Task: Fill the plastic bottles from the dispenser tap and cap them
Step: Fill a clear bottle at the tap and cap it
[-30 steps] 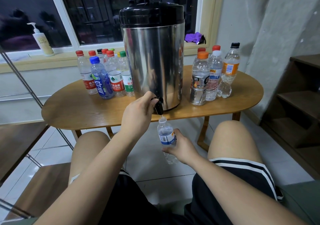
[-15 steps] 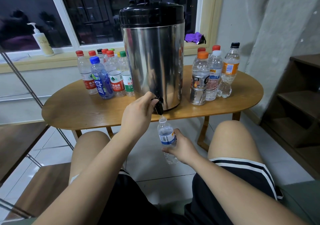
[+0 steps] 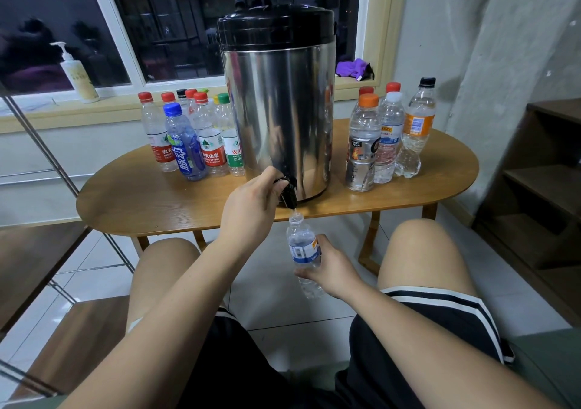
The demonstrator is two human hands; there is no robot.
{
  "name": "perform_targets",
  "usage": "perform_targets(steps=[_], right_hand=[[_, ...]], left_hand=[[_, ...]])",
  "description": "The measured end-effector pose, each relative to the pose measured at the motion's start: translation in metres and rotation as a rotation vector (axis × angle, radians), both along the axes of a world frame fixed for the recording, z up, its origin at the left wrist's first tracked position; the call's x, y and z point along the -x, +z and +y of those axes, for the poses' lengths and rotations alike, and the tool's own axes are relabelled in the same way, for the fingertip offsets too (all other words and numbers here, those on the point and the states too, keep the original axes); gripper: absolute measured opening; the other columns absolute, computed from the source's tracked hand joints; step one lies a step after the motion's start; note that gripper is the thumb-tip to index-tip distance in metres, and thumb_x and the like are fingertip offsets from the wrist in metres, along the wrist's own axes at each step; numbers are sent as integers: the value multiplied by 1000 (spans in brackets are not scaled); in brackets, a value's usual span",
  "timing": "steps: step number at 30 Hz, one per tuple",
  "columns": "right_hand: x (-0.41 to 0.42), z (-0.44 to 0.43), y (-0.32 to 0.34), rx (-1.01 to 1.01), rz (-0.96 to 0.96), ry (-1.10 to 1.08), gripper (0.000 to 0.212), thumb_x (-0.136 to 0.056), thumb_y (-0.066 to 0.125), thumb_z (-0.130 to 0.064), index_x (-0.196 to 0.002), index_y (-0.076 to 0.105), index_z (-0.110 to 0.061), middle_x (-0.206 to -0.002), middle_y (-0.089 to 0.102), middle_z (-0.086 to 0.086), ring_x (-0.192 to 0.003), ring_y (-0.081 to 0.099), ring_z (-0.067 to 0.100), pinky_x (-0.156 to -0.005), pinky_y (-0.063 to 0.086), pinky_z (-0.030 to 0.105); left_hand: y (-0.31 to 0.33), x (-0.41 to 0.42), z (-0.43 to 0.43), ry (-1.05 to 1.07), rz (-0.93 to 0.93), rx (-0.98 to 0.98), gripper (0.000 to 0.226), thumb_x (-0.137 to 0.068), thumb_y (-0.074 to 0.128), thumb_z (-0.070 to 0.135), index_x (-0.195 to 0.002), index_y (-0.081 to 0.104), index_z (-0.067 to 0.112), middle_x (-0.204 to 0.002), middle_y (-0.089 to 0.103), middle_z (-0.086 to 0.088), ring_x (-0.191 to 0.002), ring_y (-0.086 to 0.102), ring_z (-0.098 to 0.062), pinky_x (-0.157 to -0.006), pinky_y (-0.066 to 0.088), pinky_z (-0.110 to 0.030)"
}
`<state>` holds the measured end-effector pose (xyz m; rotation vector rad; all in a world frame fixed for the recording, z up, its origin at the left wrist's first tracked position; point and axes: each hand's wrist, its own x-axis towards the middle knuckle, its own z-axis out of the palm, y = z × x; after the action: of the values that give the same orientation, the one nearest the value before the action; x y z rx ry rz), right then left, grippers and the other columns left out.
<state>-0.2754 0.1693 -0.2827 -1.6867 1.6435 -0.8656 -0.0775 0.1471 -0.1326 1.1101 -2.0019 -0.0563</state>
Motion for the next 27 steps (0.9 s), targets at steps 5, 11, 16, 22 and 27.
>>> perform_targets(steps=[5, 11, 16, 22, 27], right_hand=[[0, 0, -2, 3, -1, -2, 72, -79, 94, -44, -134, 50, -32, -128, 70, -10, -112, 67, 12, -89, 53, 28], [0, 0, -1, 0, -15, -7, 69, -79, 95, -40, -131, 51, -29, -122, 71, -10, -109, 68, 13, -85, 52, 25], [1, 0, 0, 5, -7, -2, 70, -79, 95, -42, -132, 51, -30, -124, 71, -10, -110, 68, 13, -89, 54, 29], [1, 0, -1, 3, -4, -2, 72, -79, 95, -43, -134, 50, -32, -126, 71, -10, -111, 68, 13, -92, 57, 31], [0, 0, 1, 0, 2, -2, 72, -80, 95, -41, -135, 50, -31, -128, 70, -10, -112, 67, 13, -92, 55, 29]], left_hand=[[0, 0, 0, -5, 3, 6, 19, -114, 49, 39, -105, 52, 23, -81, 63, 4, -71, 57, -23, -61, 50, -47], [-1, 1, -1, -1, 12, 6, 20, -114, 48, 40, -103, 51, 24, -78, 61, 5, -70, 54, -25, -62, 50, -48], [-1, 1, -1, -12, 17, 5, 18, -114, 49, 38, -103, 52, 24, -78, 59, 6, -70, 53, -25, -61, 49, -46], [-1, 1, -1, -4, 6, 4, 17, -114, 50, 37, -104, 52, 24, -80, 62, 5, -71, 55, -26, -62, 50, -46], [0, 0, 0, -10, 10, 0, 16, -115, 50, 37, -104, 51, 25, -80, 62, 5, -71, 57, -24, -61, 51, -46]])
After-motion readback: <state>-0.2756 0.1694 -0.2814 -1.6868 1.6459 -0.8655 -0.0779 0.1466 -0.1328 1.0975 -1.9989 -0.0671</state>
